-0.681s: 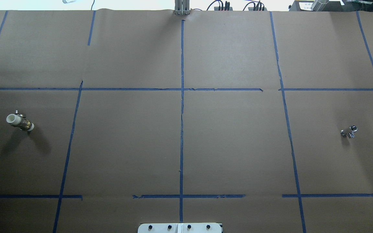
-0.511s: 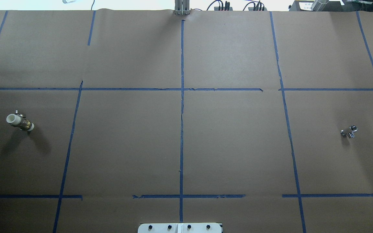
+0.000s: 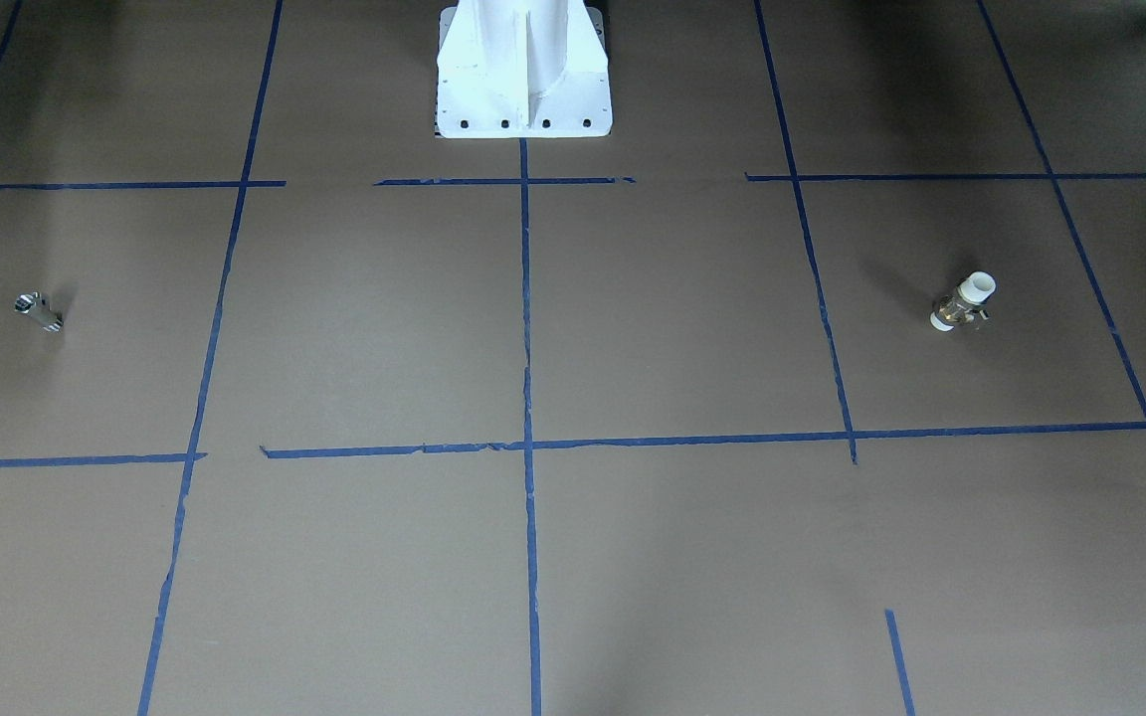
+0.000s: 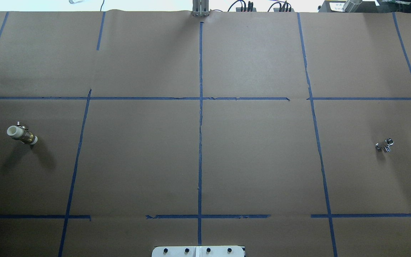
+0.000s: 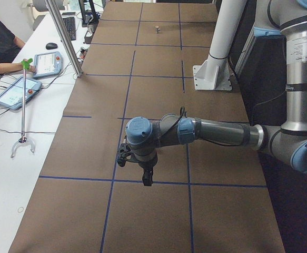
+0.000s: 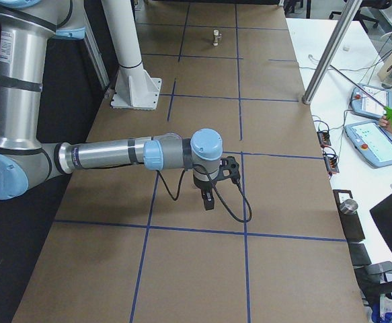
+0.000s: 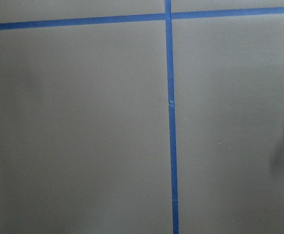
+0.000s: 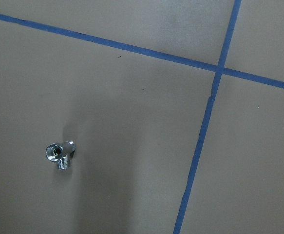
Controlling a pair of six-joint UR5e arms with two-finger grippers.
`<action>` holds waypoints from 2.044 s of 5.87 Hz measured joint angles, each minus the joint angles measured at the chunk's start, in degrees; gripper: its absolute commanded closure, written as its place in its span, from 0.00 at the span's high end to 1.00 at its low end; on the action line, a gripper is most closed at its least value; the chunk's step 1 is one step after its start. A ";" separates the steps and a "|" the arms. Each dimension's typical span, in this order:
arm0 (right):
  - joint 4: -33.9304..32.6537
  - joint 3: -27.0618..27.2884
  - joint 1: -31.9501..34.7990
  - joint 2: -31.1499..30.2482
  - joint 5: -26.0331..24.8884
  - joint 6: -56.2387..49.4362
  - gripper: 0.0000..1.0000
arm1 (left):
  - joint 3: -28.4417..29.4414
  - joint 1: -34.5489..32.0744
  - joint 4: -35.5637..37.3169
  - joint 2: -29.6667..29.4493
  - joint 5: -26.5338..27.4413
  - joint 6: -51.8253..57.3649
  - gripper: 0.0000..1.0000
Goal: Assemble PPR valve and pipe with both arms
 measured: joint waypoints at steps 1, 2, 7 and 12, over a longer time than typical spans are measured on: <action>0.08 -0.32 0.00 0.02 -0.05 0.00 1.00 | -0.37 0.00 -0.37 0.10 -0.14 0.03 1.00; 0.21 -0.66 -0.01 0.04 -0.05 0.00 1.00 | -0.74 0.04 -0.70 -0.02 -0.16 0.03 1.00; 0.53 -1.94 -0.07 0.71 -0.01 1.13 1.00 | -0.78 0.40 -5.23 -0.12 -4.36 -0.77 1.00; 0.62 -2.67 -0.25 0.65 1.56 1.88 1.00 | -2.30 22.21 -30.68 -2.10 -0.21 -43.34 1.00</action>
